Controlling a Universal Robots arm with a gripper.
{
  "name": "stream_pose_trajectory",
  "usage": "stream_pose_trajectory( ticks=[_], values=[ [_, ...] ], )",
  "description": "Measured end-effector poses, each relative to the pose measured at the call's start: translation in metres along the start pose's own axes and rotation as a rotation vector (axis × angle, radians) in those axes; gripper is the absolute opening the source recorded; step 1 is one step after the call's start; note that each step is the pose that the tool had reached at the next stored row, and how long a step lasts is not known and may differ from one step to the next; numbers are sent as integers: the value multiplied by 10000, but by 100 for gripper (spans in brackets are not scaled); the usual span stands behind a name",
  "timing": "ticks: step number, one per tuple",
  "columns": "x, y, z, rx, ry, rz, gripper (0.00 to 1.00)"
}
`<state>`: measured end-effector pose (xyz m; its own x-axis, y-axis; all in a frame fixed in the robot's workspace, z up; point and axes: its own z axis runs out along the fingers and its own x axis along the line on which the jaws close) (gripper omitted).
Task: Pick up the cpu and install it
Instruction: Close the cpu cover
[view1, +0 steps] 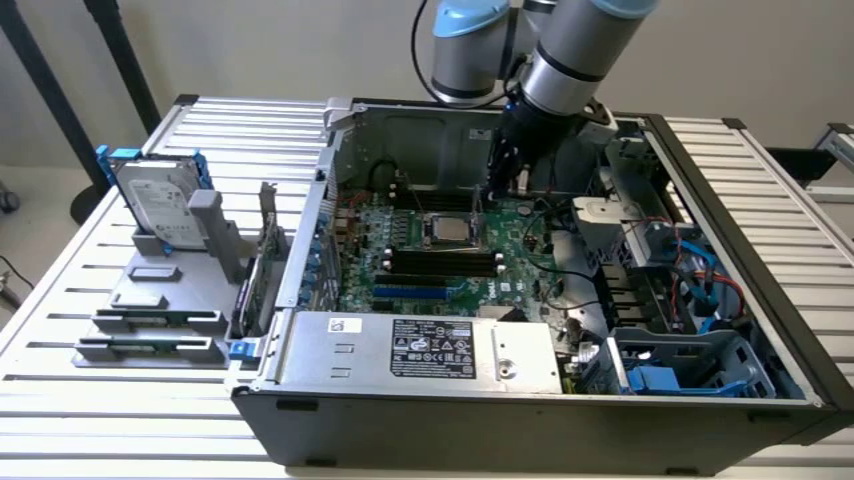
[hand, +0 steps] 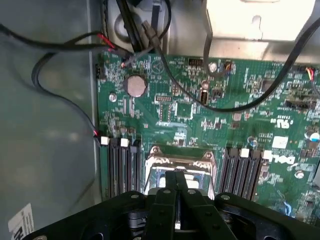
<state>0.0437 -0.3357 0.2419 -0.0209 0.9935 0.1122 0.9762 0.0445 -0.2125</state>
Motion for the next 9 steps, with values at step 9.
stream_pose_trajectory(
  ticks=[9],
  values=[
    [5, -249, 57, 287, 19, 19, 11]
  ],
)
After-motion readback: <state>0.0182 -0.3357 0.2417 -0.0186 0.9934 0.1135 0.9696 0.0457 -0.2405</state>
